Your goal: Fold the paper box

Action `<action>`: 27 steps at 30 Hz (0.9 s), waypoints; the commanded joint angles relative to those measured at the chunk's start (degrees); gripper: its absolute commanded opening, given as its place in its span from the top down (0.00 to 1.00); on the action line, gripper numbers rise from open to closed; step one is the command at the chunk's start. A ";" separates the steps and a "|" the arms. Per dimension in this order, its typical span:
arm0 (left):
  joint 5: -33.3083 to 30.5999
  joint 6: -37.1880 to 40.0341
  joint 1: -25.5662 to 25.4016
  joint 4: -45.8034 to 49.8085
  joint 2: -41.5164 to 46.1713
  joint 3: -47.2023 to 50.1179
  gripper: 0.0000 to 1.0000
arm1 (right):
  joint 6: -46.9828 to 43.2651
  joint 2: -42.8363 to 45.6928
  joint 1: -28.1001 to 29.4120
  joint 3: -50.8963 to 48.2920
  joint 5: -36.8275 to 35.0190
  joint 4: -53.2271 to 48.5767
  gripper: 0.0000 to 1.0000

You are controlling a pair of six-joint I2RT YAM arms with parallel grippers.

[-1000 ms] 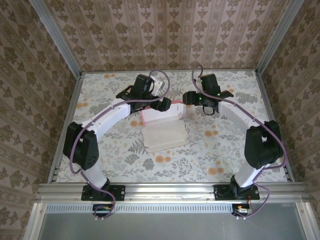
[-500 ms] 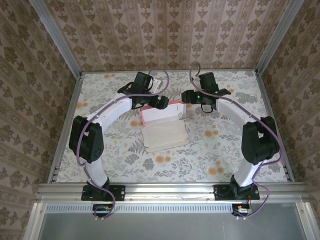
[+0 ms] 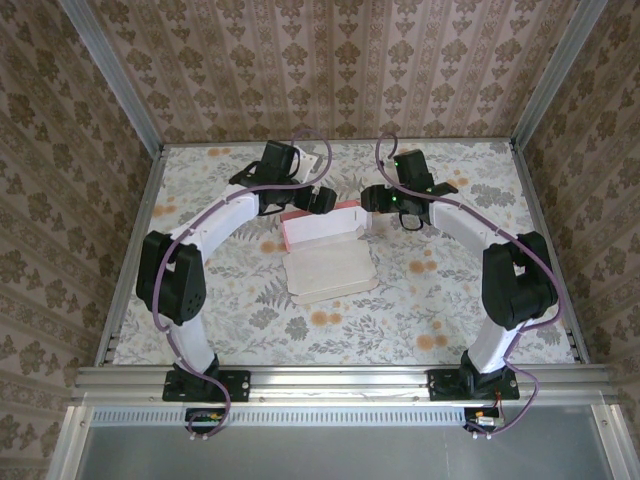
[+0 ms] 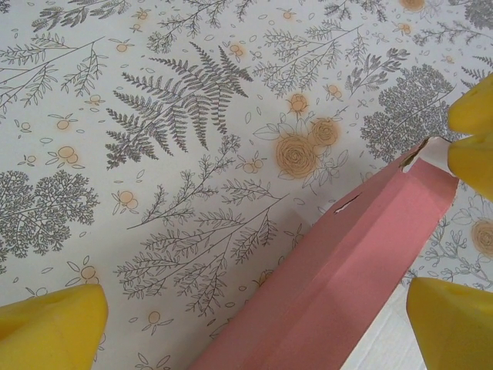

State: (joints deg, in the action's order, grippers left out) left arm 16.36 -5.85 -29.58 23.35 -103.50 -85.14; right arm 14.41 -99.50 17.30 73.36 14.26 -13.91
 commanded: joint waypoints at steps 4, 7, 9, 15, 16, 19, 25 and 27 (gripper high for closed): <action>0.40 -0.50 -0.12 0.23 -0.83 -1.17 0.00 | -0.53 1.44 0.19 -1.60 1.30 0.78 0.54; -0.10 -0.04 -0.08 0.81 -1.00 -0.82 0.00 | -0.51 0.77 0.20 -0.91 1.29 0.34 0.55; -0.06 0.01 -0.12 0.90 -1.29 -0.60 0.00 | -0.36 0.64 0.18 -0.86 1.39 0.51 0.55; 0.49 0.25 -0.12 2.22 -2.75 -1.63 0.00 | -0.42 -0.28 0.27 -0.02 1.38 0.02 0.59; 0.60 0.23 -0.12 2.16 -2.89 -1.65 0.00 | -0.28 -0.27 0.20 -0.19 1.31 0.18 0.60; 0.93 0.11 -0.17 2.52 -3.58 -1.98 0.00 | -0.09 -0.31 0.29 -0.41 1.48 0.47 0.62; 1.04 -0.12 -0.56 2.45 -4.20 -1.91 0.00 | -0.85 -0.60 0.86 -0.33 0.36 -0.20 0.68; 1.13 -0.20 -0.56 2.40 -4.42 -1.96 0.00 | -1.11 -0.74 1.02 -0.33 0.00 -0.33 0.71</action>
State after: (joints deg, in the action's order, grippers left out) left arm 16.75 -5.98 -29.74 24.45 -107.04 -85.54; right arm 13.93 -99.48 17.80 72.49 14.20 -13.50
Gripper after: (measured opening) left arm 0.997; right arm 0.299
